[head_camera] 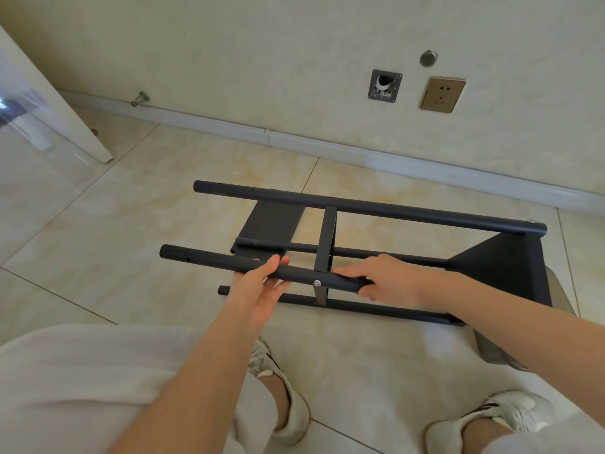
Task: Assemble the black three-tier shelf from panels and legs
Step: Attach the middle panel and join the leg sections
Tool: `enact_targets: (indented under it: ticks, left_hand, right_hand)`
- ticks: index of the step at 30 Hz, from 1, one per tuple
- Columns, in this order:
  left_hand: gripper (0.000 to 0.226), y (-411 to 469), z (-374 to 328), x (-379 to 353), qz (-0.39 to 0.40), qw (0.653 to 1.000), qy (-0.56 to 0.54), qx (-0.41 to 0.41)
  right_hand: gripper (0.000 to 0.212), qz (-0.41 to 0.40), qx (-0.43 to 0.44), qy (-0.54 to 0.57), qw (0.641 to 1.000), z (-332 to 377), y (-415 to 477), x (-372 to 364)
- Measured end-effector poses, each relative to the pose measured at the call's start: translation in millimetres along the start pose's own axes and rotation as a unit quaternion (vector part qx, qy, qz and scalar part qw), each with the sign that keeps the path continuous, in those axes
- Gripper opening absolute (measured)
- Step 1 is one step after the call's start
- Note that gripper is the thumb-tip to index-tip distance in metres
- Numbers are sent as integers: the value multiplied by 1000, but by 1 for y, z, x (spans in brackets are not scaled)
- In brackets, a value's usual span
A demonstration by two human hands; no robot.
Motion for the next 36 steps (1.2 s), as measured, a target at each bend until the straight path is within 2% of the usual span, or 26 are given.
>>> enact_targets:
  ticks: [9, 13, 21, 25, 32, 36]
  left_hand:
    - [35, 1, -26, -24, 34, 998, 22, -38]
    - [35, 1, -41, -35, 28, 998, 39, -28]
    - [54, -4, -79, -54, 37, 996, 66, -46]
    - [52, -11, -96, -67, 52, 993, 83, -69]
    - [60, -38, -134, -108, 91, 971, 182, -123]
    - [63, -56, -144, -134, 135, 949, 241, -154]
  right_hand:
    - [53, -66, -17, 38, 997, -5, 5, 11]
    - [53, -90, -14, 46, 995, 0, 8, 17]
    - [55, -135, 3, 48, 990, 14, 13, 40]
    - [48, -189, 15, 58, 980, 19, 9, 48]
    - [32, -221, -32, 68, 972, 23, -9, 75]
    - [31, -296, -86, 127, 943, 13, -31, 99]
Point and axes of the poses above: each hand's wrist, its own y-axis towards the middle knuckle, its own x-axis out of the back of the hand, z = x × y, the point moved 2 cm from there along y, towards the middle knuckle, and after that the axes turned 1 degree about y, right-handed, at the moved point
